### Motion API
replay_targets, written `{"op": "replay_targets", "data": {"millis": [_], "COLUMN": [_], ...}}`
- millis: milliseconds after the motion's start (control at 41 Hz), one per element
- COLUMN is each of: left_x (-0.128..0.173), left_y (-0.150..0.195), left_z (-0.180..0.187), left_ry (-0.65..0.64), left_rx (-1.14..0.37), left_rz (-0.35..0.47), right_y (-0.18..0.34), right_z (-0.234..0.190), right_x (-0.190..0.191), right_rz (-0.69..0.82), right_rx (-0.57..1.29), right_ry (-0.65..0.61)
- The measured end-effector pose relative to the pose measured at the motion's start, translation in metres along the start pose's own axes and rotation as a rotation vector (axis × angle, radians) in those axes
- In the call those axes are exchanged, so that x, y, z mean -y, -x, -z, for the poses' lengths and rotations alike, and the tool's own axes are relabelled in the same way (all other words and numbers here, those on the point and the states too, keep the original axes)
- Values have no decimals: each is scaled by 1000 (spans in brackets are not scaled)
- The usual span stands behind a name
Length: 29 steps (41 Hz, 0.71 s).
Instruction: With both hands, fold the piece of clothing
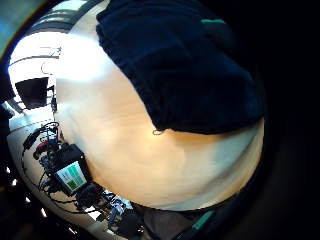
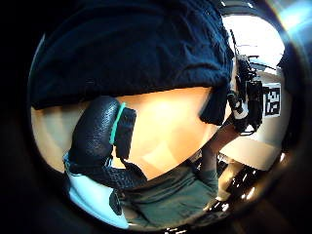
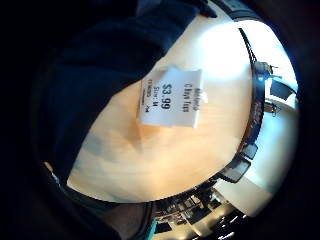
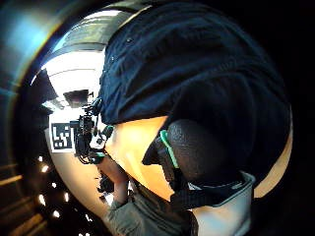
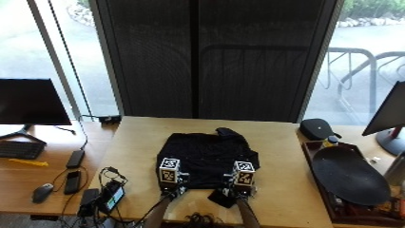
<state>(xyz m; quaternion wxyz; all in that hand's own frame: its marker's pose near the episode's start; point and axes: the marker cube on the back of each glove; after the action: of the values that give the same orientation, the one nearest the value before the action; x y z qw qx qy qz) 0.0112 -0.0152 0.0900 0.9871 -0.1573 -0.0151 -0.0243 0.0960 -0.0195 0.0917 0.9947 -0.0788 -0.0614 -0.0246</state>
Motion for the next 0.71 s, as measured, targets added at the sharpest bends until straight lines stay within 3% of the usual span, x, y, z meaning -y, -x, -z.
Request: {"op": "replay_targets", "data": {"millis": [73, 171, 366, 464, 512, 586, 708], "left_x": [1, -1, 1, 30, 47, 54, 37], "left_y": [1, 1, 3, 11, 14, 15, 20], "left_z": [-6, -12, -13, -3, -13, -32, -25], "left_ry": [11, 9, -113, -421, -498, -461, -433], "left_rx": [39, 44, 113, 239, 263, 229, 142], "left_rz": [27, 13, -22, -35, -43, -55, -84], "right_y": [-11, -15, -15, -17, -17, -14, -24], "right_z": [-8, -13, -6, -1, 2, 6, -4], "right_x": [-3, -4, -4, -2, -4, -11, -4], "right_rz": [-129, -171, -167, -151, -143, -128, -62], "right_rx": [-100, -141, -196, -249, -275, -311, -329], "right_ry": [86, 147, 90, -3, -50, -99, -83]}}
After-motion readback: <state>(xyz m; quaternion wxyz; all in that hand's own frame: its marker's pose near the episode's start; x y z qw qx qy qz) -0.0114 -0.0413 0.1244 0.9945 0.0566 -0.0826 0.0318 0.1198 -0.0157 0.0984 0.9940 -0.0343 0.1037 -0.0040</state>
